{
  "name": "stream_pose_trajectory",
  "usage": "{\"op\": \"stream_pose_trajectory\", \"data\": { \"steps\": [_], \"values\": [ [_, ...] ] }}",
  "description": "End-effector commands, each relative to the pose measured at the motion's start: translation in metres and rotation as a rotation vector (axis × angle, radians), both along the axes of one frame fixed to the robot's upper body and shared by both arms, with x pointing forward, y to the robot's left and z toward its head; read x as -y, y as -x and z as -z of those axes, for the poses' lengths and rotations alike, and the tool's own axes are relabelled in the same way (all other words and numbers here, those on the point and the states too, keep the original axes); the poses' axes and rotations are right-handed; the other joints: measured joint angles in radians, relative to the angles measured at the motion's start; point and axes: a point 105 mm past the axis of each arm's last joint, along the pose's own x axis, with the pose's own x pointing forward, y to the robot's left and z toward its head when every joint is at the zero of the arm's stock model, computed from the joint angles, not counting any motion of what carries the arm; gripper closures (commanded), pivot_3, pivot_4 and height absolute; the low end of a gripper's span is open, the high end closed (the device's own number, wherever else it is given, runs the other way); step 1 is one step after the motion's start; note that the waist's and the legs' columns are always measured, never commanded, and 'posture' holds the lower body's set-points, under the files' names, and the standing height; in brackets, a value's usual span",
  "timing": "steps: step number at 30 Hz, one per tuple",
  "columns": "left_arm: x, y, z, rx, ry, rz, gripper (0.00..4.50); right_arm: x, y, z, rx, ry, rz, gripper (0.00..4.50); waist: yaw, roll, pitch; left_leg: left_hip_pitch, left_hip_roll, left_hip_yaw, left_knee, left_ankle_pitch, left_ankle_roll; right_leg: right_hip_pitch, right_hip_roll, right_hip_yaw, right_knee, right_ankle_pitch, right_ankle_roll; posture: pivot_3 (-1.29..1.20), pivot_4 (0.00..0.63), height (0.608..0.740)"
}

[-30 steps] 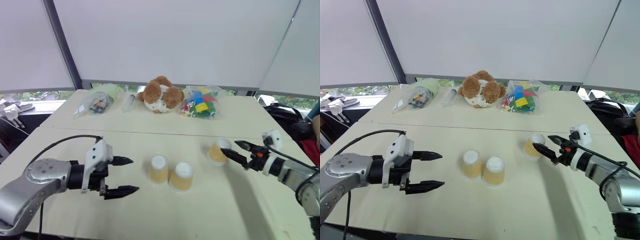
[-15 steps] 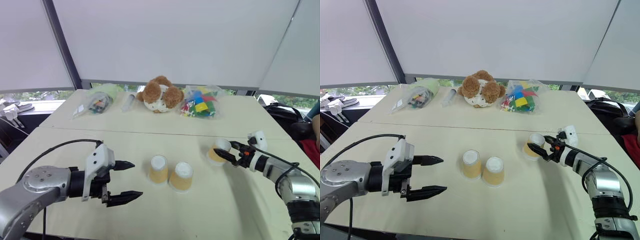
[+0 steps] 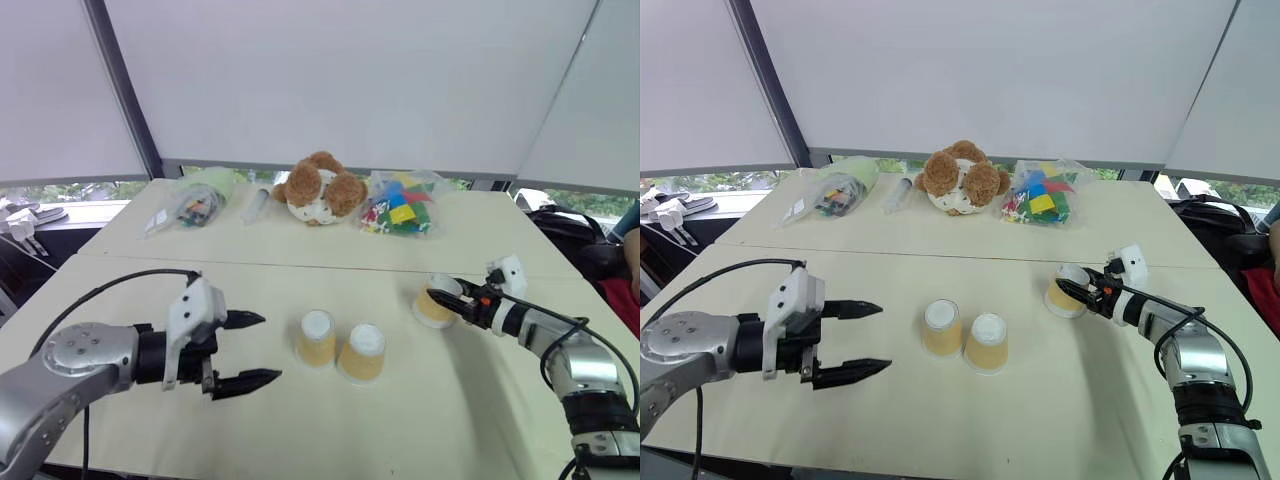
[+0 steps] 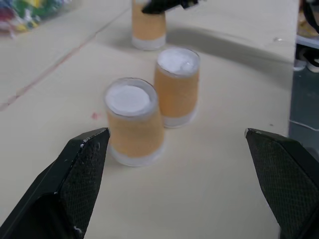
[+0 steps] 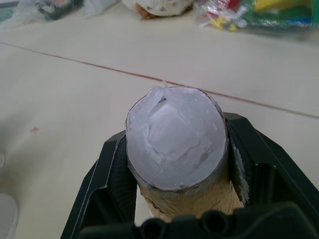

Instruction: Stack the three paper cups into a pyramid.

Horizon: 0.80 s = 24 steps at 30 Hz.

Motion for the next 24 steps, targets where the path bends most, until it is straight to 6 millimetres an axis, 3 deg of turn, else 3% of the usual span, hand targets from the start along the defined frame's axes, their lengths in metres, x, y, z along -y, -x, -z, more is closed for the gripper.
{"op": "stream_pose_trajectory", "data": {
  "steps": [1,5,11,24],
  "values": [
    [-0.007,-0.003,-0.007,0.030,-0.024,-0.007,0.00,-0.047,0.021,-0.071,0.135,0.021,-0.272,2.40,-0.003,0.003,0.002,0.000,0.000,0.000,0.000,0.000,0.000,-0.001,0.000,0.001,0.001,0.000,0.000,0.00,0.150,0.740],
    [-0.012,-0.005,-0.008,0.027,-0.054,-0.006,0.00,-0.088,0.046,-0.094,0.110,0.034,-0.493,2.40,-0.001,0.002,0.002,0.000,0.001,-0.001,-0.002,0.000,0.000,-0.003,0.001,0.000,0.003,0.000,0.000,0.00,0.150,0.740],
    [-0.010,-0.005,-0.003,0.030,-0.063,-0.005,0.00,-0.128,0.068,-0.089,0.034,0.048,-0.667,2.40,0.004,0.001,0.002,0.000,0.001,0.000,-0.002,0.000,0.000,-0.003,0.000,0.000,0.002,-0.002,-0.003,0.00,0.150,0.740],
    [-0.005,-0.001,0.004,0.027,-0.058,-0.013,0.00,-0.148,0.071,-0.074,-0.007,0.076,-0.725,2.40,0.001,0.001,0.002,-0.001,0.000,0.000,-0.001,0.000,0.000,-0.004,-0.001,0.000,0.003,-0.002,-0.003,0.00,0.150,0.740]
  ]
}}
